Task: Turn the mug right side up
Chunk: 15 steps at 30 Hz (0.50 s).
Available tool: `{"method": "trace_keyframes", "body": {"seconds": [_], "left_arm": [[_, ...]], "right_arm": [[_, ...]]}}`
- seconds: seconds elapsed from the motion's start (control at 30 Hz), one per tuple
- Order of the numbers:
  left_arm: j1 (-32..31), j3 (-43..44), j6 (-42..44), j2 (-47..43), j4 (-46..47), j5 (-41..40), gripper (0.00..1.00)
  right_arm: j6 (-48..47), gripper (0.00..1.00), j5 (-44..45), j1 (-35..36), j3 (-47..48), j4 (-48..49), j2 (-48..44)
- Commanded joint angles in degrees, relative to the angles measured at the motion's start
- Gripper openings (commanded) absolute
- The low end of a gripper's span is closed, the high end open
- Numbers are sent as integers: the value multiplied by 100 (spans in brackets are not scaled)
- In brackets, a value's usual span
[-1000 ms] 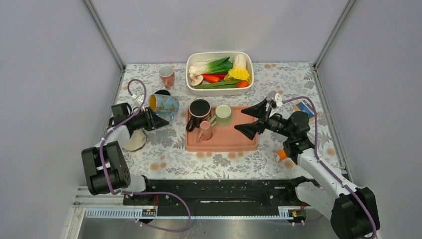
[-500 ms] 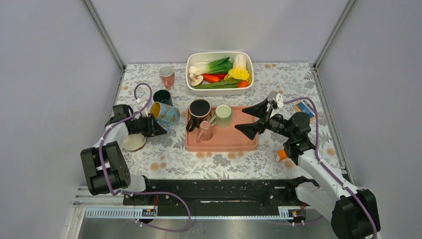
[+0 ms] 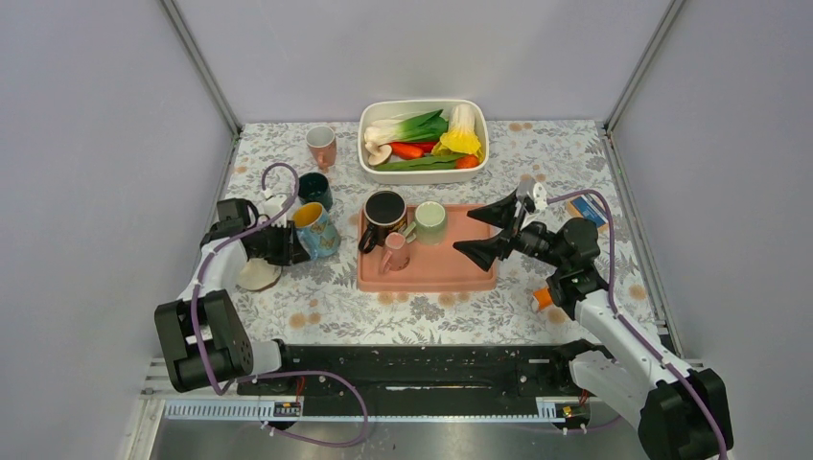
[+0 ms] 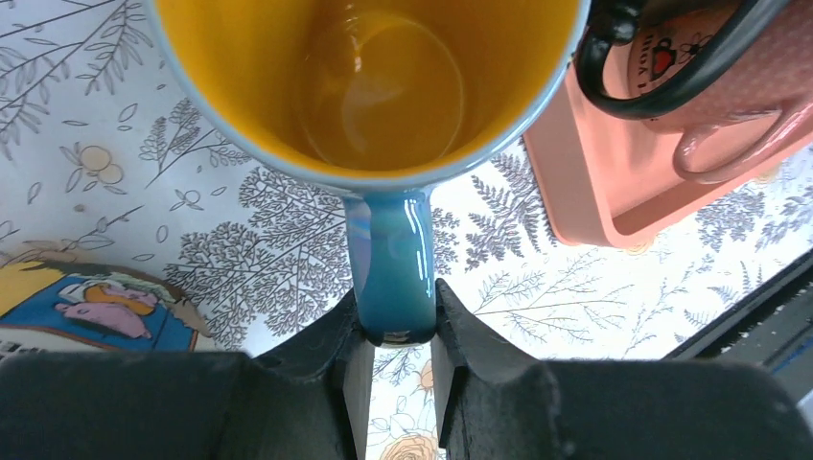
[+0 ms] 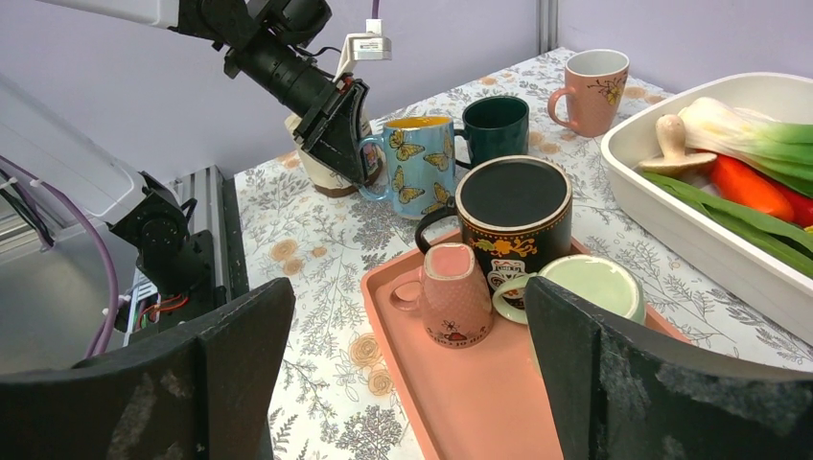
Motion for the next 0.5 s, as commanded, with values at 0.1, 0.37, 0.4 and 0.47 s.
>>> {"method": "trace_keyframes", "body": {"seconds": [0.1,0.37,0.4,0.47], "left_arm": [[-143,140,217,-504,442,-846,0],[-442,-256,413,-982,820,-2048,0],[-435,-285,437,-1033,814,-2061,0],[-445,-336,477,-1127,775,-2063,0]], "right_arm": [[-162,99,54,-53,-41,97,-222],[-194,99,27,-72,-69,100,-317],[-202,99,28,-71,-69,107,-324],[-214,99,21,-81,-81,101,-331]]}}
